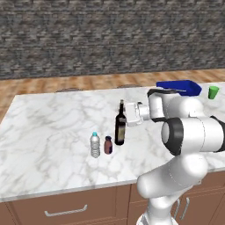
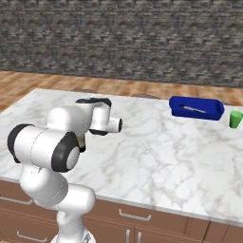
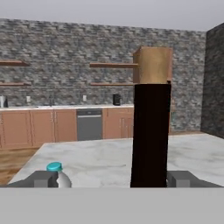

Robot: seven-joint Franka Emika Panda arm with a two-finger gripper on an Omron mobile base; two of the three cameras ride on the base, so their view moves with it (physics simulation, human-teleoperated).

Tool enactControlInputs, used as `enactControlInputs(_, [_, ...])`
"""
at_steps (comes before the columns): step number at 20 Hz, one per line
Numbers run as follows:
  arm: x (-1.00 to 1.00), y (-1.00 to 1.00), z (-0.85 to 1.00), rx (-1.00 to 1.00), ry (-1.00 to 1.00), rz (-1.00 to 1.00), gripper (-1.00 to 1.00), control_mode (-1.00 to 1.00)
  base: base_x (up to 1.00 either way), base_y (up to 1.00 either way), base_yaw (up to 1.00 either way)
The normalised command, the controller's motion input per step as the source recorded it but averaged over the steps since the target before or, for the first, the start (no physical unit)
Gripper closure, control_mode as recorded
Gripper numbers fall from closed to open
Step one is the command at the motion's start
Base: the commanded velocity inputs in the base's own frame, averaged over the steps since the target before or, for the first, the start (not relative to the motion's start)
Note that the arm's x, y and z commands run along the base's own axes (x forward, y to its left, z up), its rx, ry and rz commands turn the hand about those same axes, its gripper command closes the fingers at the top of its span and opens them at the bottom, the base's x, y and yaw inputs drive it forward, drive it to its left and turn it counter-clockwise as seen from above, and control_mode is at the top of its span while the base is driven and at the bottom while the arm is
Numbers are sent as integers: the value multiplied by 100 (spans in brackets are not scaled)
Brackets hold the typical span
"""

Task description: Place the drinks on the dining counter in a tight cluster.

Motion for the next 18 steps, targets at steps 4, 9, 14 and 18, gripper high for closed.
enactControlInputs(4, [-6,0,3,0,-1,0,-100,-100,0,0,0])
enactControlInputs(9, [-13,-5,7,0,-3,0,-100,-100,0,0,0])
enactControlInputs(14, [-27,-13,12,0,-4,0,-100,-100,0,0,0])
enactControlInputs(18, [-28,-18,10,0,0,0,-100,-100,0,0,0])
